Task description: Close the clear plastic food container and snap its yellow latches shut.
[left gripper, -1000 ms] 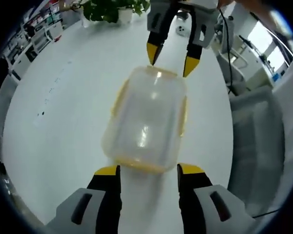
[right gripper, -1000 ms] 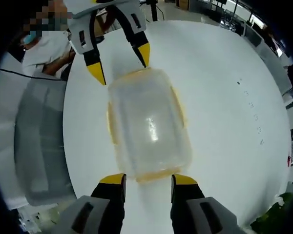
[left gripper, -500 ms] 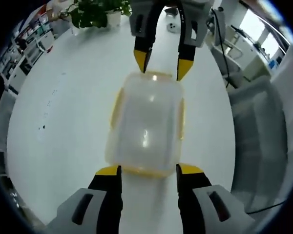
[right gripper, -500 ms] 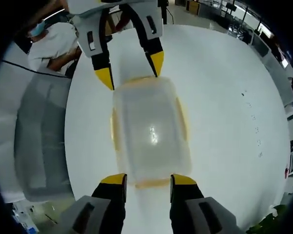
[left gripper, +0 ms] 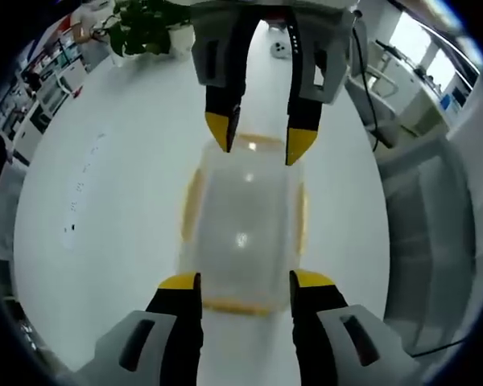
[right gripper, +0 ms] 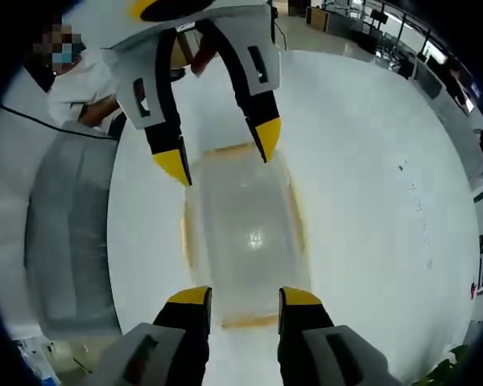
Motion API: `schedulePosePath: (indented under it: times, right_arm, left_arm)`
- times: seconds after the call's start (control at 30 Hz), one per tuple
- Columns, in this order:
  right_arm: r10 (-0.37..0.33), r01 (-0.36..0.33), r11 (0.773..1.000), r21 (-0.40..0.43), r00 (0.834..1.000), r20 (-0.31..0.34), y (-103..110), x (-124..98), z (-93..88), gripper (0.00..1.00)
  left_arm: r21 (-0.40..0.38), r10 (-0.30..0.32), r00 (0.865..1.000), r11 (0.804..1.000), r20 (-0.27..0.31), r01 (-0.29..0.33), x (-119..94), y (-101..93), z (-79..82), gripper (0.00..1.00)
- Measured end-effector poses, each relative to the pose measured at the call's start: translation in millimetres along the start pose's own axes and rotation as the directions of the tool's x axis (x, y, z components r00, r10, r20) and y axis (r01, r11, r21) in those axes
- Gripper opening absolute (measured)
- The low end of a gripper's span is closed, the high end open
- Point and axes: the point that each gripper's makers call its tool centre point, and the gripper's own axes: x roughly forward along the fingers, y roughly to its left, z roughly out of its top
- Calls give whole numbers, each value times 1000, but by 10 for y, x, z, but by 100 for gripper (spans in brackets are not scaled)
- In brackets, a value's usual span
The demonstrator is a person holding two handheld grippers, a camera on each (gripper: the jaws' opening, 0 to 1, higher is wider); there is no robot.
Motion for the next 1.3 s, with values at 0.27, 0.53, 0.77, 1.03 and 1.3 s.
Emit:
schedulePosePath:
  times: [0.27, 0.53, 0.77, 1.03, 1.3]
  right_arm:
    - [11, -11, 1000, 2, 998, 60, -50, 2, 116, 29]
    - [19, -18, 1000, -14, 995, 101, -41, 5, 230, 29]
    - [28, -25, 999, -22, 994, 102, -26, 7, 235, 29]
    - [22, -19, 1000, -22, 992, 124, -66, 7, 280, 30]
    - [16, -14, 1000, -19, 991, 135, -135, 46, 312, 30]
  left_arm:
    - [-8, -2, 999, 1000, 45, 3, 32, 6, 121, 40]
    - [8, -13, 996, 1000, 91, 13, 67, -44, 278, 39]
    - [9, -11, 996, 1000, 88, 10, 70, -53, 268, 39]
    - [-5, -2, 994, 1000, 107, 3, 85, -75, 289, 39]
    - [-41, 12, 991, 999, 135, -6, 79, -151, 308, 39]
